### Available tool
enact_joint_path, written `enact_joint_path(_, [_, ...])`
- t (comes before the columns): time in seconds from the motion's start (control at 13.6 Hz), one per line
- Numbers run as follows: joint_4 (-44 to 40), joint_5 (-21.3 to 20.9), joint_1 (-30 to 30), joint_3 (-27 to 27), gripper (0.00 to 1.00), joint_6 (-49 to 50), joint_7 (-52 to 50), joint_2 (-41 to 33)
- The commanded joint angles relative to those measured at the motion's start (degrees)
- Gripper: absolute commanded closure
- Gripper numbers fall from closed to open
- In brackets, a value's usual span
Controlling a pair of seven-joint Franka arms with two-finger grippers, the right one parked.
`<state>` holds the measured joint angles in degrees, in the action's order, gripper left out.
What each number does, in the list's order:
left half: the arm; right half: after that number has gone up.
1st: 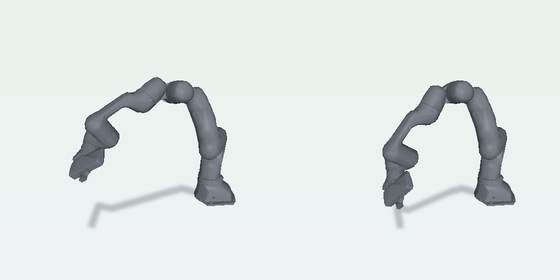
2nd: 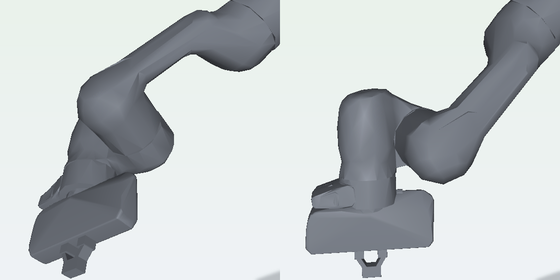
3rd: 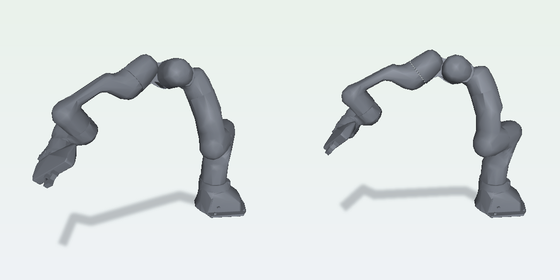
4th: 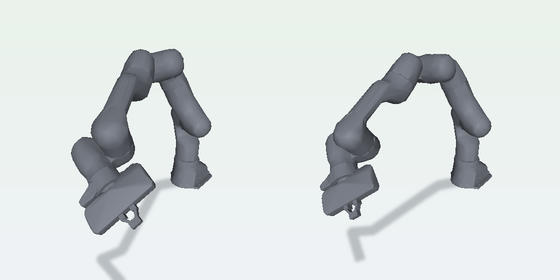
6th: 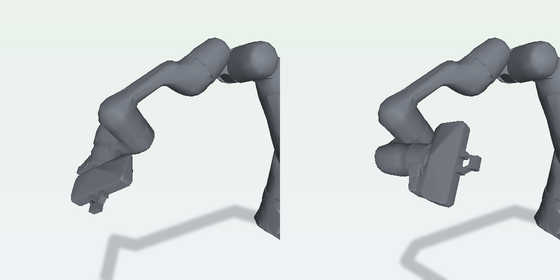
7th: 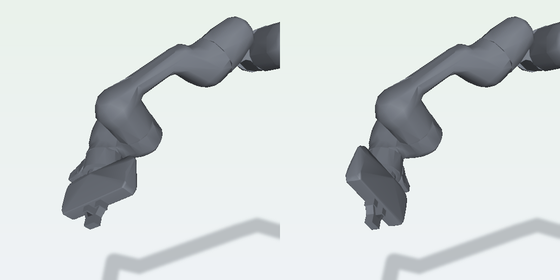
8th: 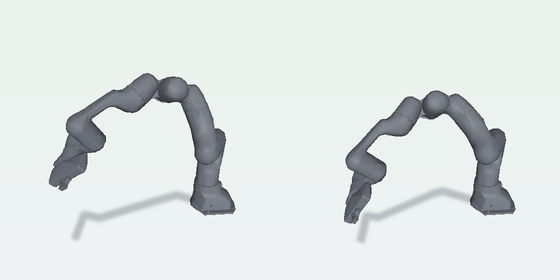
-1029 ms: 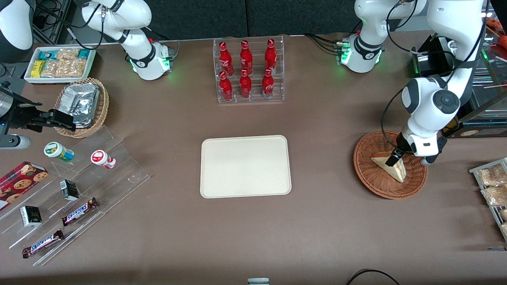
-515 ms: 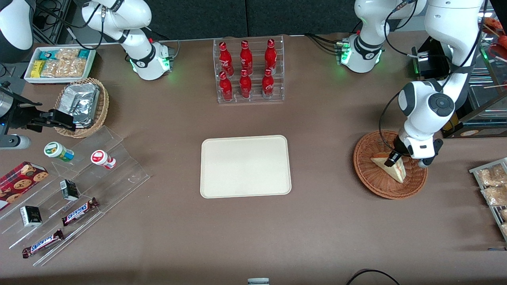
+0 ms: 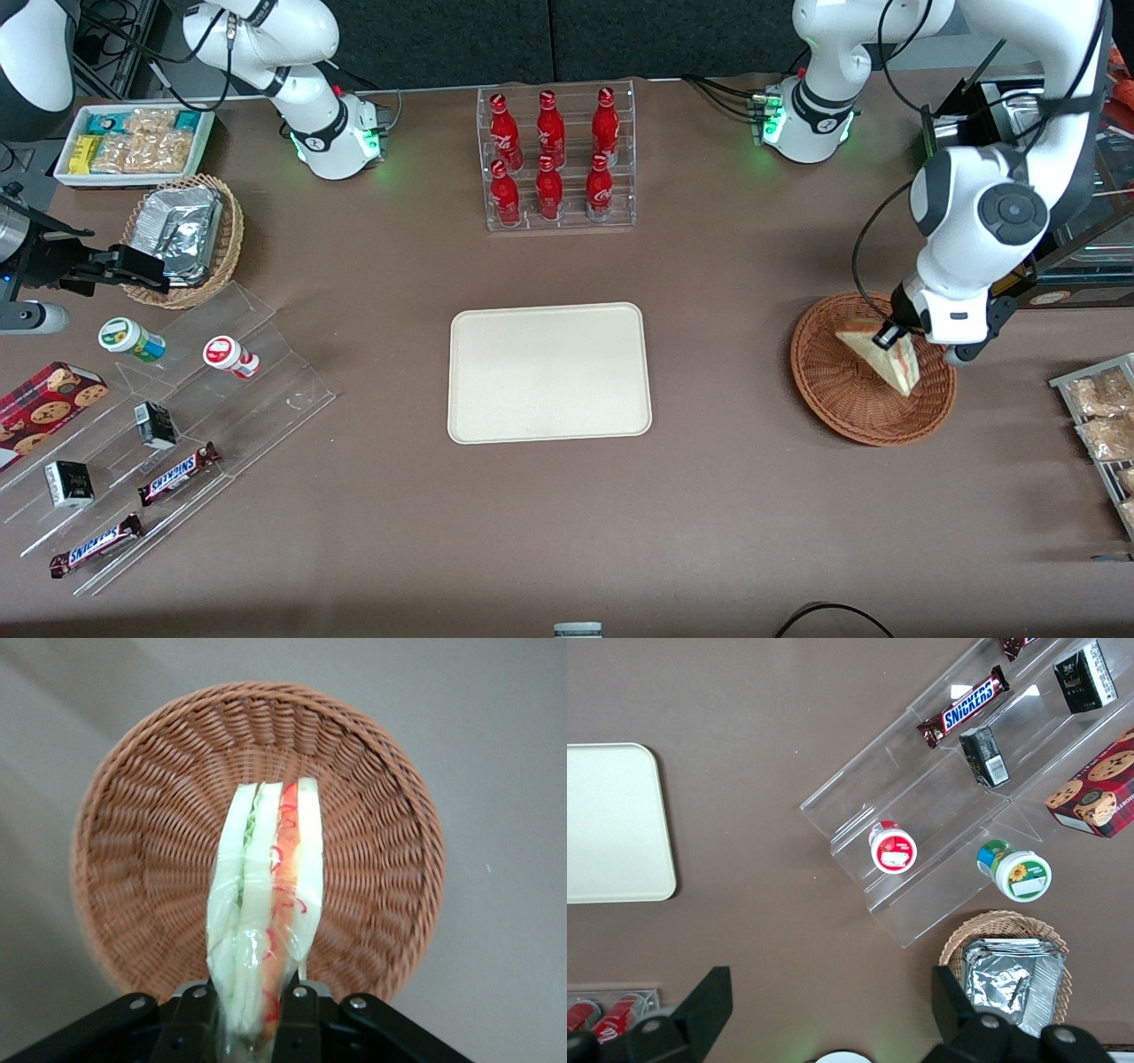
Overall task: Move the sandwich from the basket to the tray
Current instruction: 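Lift the sandwich and carry it over the cream tray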
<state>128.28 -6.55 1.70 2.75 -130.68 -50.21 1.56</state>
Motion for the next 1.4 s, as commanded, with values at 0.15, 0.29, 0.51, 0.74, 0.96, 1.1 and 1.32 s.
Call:
enact_joint_path(0.15, [-11.1,-1.0,1.1,10.0,0.85,16.7,-3.2,-0.9])
enact_joint_path(0.29, [-13.6,-0.9,1.1,15.9,0.85,17.6,-4.0,-0.1])
enact_joint_path(0.51, [-18.6,-0.7,1.1,24.3,0.85,17.6,-4.2,4.2])
enact_joint_path(0.74, [-25.9,-1.6,2.3,29.5,0.85,17.3,-7.3,11.9])
enact_joint_path(0.96, [-32.8,-9.2,9.4,29.5,0.85,17.2,-13.3,20.8])
enact_joint_path(1.1, [-36.3,-13.8,13.7,29.5,0.85,17.1,-15.7,26.6])
enact_joint_path(1.32, [-40.0,-17.7,17.5,29.2,0.83,14.7,-20.1,32.6])
